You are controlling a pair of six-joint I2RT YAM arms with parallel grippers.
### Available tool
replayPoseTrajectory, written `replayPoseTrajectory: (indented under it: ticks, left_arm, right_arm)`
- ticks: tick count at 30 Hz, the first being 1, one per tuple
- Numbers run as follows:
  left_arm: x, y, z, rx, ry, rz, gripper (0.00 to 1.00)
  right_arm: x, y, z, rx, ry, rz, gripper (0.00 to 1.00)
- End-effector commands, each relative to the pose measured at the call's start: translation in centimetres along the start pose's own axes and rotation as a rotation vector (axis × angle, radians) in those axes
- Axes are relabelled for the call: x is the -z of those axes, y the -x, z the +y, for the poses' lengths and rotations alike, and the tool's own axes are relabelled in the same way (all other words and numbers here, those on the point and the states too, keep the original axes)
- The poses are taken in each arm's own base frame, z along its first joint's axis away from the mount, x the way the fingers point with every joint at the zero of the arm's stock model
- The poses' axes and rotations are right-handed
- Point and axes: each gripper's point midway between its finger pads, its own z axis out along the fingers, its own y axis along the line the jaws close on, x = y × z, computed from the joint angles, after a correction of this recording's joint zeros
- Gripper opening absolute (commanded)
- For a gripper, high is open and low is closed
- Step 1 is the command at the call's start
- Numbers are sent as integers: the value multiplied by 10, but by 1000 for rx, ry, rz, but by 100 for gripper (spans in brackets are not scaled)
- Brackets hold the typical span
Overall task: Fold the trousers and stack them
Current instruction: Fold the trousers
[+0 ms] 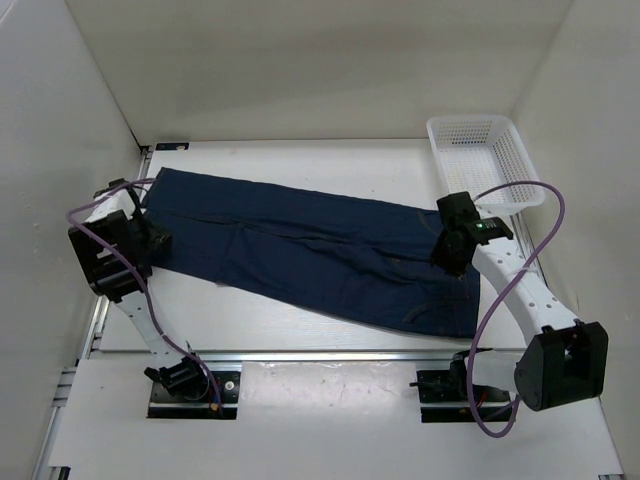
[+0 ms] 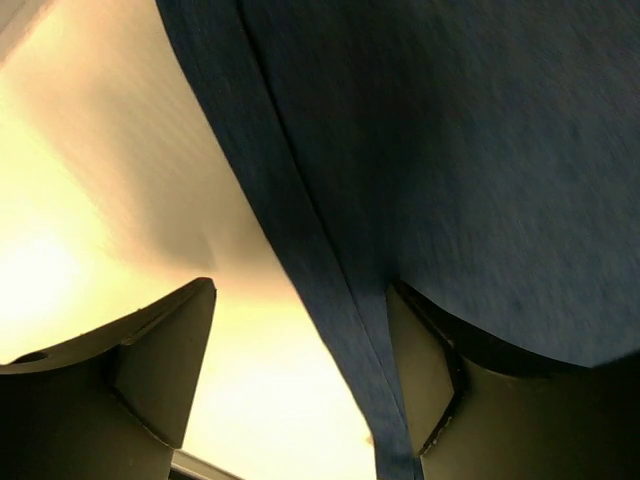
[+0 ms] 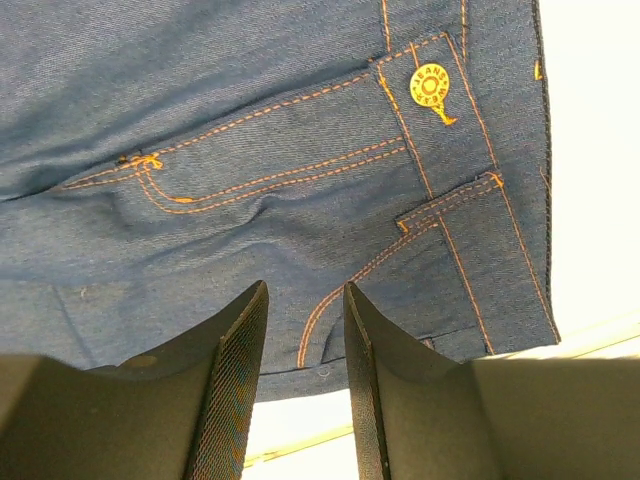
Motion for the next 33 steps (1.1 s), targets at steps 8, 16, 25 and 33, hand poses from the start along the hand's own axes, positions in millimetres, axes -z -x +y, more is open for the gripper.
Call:
replayPoseTrajectory:
  ticks: [8, 16, 25, 33]
  left_arm:
    - [-24, 10, -3, 30, 6, 7, 62]
    - [-7, 12, -7, 45, -37, -17, 10]
    - [42, 27, 0, 39, -79, -145, 10]
    - [61, 19, -10, 5, -105, -177, 10]
  right_arm:
    - [11, 10, 5, -5, 24, -17, 42]
    - [17, -7, 2, 13, 43, 50, 43]
    - [33, -83, -30, -89, 62, 242, 50]
    - [25, -161, -47, -227, 80, 448, 52]
